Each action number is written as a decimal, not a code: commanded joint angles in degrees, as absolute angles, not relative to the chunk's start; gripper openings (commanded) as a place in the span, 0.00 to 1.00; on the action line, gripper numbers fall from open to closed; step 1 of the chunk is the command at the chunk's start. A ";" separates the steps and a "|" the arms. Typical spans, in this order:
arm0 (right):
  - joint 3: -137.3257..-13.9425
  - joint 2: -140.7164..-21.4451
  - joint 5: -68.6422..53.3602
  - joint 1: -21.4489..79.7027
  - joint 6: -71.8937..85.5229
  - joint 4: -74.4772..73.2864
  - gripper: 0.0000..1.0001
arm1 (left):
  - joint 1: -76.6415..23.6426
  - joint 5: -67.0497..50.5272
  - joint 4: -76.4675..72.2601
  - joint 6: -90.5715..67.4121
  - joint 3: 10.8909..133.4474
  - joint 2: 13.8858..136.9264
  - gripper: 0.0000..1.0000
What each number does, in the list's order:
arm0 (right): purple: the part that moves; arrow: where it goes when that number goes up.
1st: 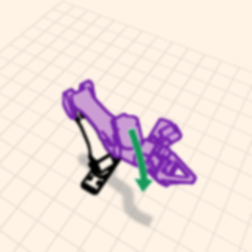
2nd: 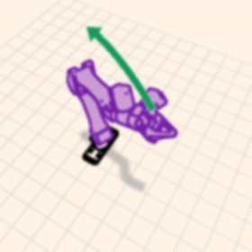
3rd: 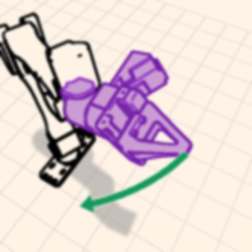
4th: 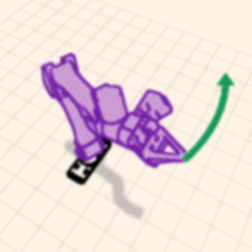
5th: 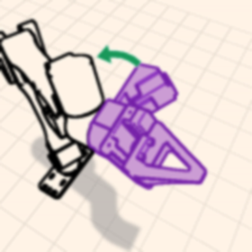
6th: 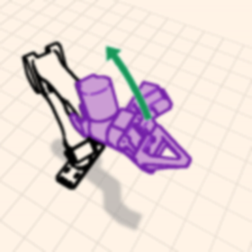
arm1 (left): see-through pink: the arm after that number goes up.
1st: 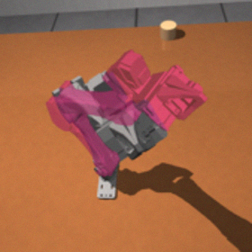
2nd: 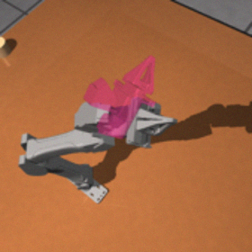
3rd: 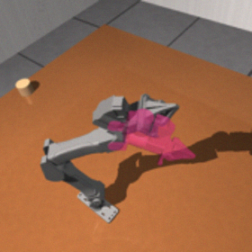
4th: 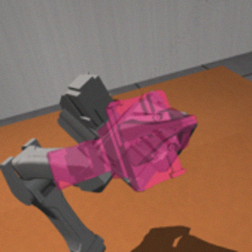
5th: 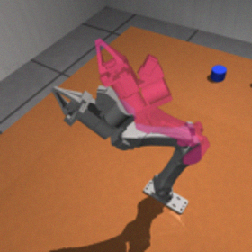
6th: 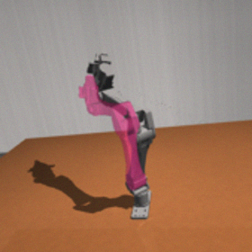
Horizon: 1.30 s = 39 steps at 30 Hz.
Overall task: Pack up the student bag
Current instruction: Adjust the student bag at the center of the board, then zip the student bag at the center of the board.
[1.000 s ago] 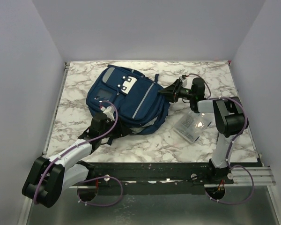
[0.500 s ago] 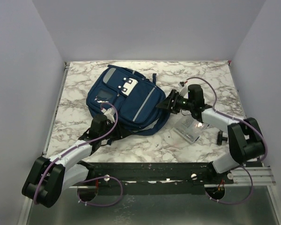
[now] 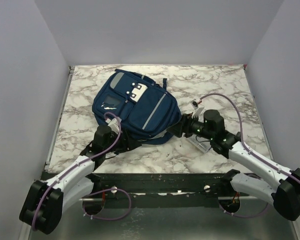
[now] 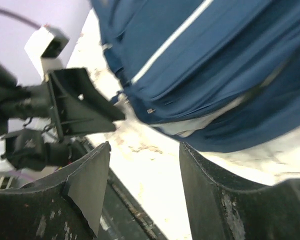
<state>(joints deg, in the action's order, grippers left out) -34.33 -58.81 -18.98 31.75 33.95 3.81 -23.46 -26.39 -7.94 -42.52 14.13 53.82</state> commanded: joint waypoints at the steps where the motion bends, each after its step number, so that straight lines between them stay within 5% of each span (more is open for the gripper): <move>1: -30.56 -58.74 -15.55 40.93 33.59 10.14 0.56 | -23.16 -23.82 1.76 -44.85 15.52 46.30 0.62; 8: -30.64 -72.49 -2.41 56.18 41.22 25.62 0.53 | -16.72 -10.02 25.59 -44.41 26.62 36.83 0.73; 19: -30.99 -102.95 34.88 74.48 41.59 66.28 0.65 | -8.91 -20.09 28.21 -49.38 30.63 35.65 0.76; 28: -38.36 -119.40 39.20 74.53 31.38 79.49 0.66 | -8.81 -21.72 29.15 -50.13 27.50 29.59 0.75; 32: -42.10 -122.98 39.18 74.44 30.03 80.20 0.55 | -8.79 -20.76 29.74 -50.11 27.32 28.29 0.75; 39: -46.62 -127.49 40.46 74.45 27.69 81.59 0.49 | -8.77 -20.25 30.01 -49.54 27.97 28.29 0.75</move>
<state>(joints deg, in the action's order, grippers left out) -44.25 -125.08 36.93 74.43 30.72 78.43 -9.06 -20.12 29.36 -49.80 28.10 28.62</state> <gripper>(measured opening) 0.500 0.753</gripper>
